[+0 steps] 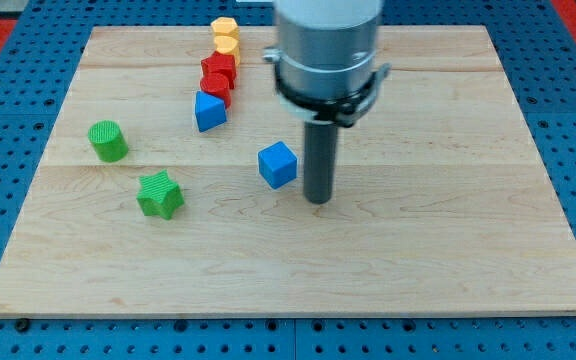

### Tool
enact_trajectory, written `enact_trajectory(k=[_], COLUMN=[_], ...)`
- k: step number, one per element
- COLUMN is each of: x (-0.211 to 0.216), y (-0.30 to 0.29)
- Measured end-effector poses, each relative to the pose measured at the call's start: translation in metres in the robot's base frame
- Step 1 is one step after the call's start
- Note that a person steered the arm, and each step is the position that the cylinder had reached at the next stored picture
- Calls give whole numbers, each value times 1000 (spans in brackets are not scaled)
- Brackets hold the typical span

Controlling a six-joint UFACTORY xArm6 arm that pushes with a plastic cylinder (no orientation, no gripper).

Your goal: Push the blue cube closer to the blue triangle

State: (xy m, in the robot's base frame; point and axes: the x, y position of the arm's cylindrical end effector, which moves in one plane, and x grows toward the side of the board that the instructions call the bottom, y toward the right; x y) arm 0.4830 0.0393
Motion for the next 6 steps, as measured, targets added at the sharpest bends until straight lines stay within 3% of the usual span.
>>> enact_trajectory(k=[1,3,6], x=[-21,-21,-37], y=[-19,-70,-49])
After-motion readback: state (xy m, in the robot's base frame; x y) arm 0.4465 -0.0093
